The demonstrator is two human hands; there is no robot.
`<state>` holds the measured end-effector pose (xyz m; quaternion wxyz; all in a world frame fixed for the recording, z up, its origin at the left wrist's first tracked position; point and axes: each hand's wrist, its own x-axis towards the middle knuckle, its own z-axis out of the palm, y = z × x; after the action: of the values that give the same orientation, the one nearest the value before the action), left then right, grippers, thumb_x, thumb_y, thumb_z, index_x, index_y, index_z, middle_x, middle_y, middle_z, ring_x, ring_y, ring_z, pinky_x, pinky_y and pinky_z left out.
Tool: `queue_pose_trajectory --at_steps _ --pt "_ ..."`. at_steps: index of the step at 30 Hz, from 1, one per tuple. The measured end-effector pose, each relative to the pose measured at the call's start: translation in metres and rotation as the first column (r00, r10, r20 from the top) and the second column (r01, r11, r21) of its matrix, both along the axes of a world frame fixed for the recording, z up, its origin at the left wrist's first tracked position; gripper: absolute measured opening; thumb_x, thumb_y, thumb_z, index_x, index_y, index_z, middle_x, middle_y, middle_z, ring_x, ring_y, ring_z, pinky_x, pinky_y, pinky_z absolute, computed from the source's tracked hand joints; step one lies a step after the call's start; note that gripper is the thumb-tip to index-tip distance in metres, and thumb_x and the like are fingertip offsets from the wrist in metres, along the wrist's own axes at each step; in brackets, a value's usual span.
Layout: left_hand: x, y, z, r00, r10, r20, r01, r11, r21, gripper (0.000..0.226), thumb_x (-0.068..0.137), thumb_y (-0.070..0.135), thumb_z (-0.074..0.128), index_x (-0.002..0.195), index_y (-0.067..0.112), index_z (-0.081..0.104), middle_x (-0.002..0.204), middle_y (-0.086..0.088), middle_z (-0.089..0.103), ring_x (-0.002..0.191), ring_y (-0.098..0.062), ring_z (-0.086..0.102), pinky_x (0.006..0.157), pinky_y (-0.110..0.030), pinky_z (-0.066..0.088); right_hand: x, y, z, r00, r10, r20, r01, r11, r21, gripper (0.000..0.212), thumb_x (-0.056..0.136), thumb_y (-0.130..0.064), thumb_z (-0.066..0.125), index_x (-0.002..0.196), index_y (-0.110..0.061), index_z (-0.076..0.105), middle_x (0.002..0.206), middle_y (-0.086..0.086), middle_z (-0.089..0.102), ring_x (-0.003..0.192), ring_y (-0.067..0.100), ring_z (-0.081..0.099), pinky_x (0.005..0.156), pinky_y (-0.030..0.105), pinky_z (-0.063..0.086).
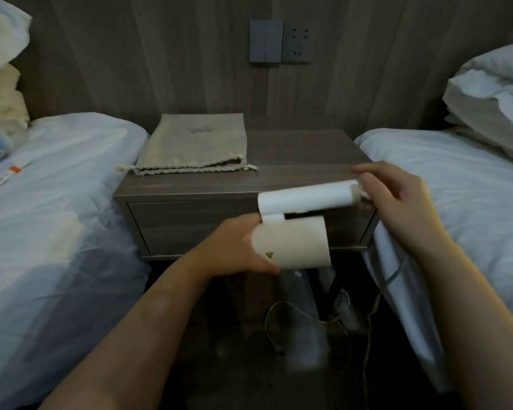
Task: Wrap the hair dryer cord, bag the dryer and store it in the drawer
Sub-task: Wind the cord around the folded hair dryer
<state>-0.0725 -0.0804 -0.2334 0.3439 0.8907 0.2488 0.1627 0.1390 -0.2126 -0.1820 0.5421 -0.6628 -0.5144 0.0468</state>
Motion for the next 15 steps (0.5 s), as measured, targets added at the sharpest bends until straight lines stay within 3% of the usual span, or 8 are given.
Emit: queue_pose_trajectory --at_steps 2,4,7,10,12,15 --pt "-0.002 0.005 0.0 0.997 0.041 0.072 -0.034 0.995 -0.094 0.061 0.057 0.023 0.088 0.104 0.039 0.052 0.097 0.022 0.057 0.087 0.014 0.054 0.066 -0.002 0.04 0.006 0.004 -0.006 1.0 0.005 -0.026 -0.006 1.0 -0.024 0.018 0.089 -0.011 0.053 0.101 -0.02 0.064 0.074 -0.001 0.064 0.056 0.008 0.057 0.061 0.021 0.048" --pt "-0.001 0.007 0.001 0.995 0.048 0.085 -0.033 0.986 -0.163 0.054 0.059 0.019 0.087 0.101 0.035 0.056 0.096 0.018 0.059 0.084 0.008 0.056 0.064 -0.004 0.041 0.01 0.009 -0.013 0.998 -0.053 -0.013 0.053 0.999 0.0 0.027 0.086 0.001 0.052 0.1 -0.02 0.063 0.069 0.003 0.064 0.05 0.008 0.053 0.056 0.02 0.045" --pt "0.001 0.002 0.006 0.987 0.04 0.153 0.012 0.946 -0.325 0.049 0.056 0.016 0.086 0.094 0.034 0.061 0.092 0.011 0.062 0.077 0.009 0.057 0.064 -0.009 0.045 0.009 0.014 -0.018 0.984 -0.175 -0.041 0.179 0.975 0.129 0.021 0.086 -0.01 0.051 0.092 -0.024 0.066 0.064 0.0 0.061 0.053 0.01 0.053 0.058 0.029 0.045" --pt "0.002 -0.002 0.008 0.966 0.044 0.254 0.094 0.857 -0.507 0.054 0.044 0.029 0.079 0.097 0.029 0.066 0.093 0.004 0.067 0.084 -0.003 0.063 0.07 -0.02 0.052 0.006 0.02 -0.023 0.954 -0.301 0.004 0.294 0.935 0.201 0.019 0.091 -0.019 0.044 0.09 -0.025 0.063 0.062 0.002 0.057 0.058 0.011 0.053 0.06 0.025 0.038" --pt "0.006 -0.006 0.006 0.946 0.075 0.315 0.143 0.775 -0.616 0.056 0.043 0.029 0.075 0.098 0.021 0.066 0.092 -0.002 0.069 0.083 -0.012 0.066 0.068 -0.025 0.054 0.004 0.026 -0.026 0.93 -0.352 0.106 0.344 0.935 0.092 0.02 0.094 -0.019 0.041 0.105 -0.018 0.058 0.077 0.009 0.063 0.074 0.025 0.06 0.065 0.028 0.034" --pt "0.013 -0.011 0.009 0.906 0.197 0.375 0.167 0.646 -0.745 0.052 0.046 0.032 0.072 0.095 0.017 0.069 0.091 -0.006 0.071 0.084 -0.019 0.065 0.069 -0.03 0.054 0.0 0.032 -0.031 0.907 -0.331 0.261 0.393 0.889 -0.236 0.031 0.09 -0.008 0.038 0.121 -0.009 0.036 0.1 0.031 0.062 0.091 0.046 0.06 0.069 0.04 0.037"
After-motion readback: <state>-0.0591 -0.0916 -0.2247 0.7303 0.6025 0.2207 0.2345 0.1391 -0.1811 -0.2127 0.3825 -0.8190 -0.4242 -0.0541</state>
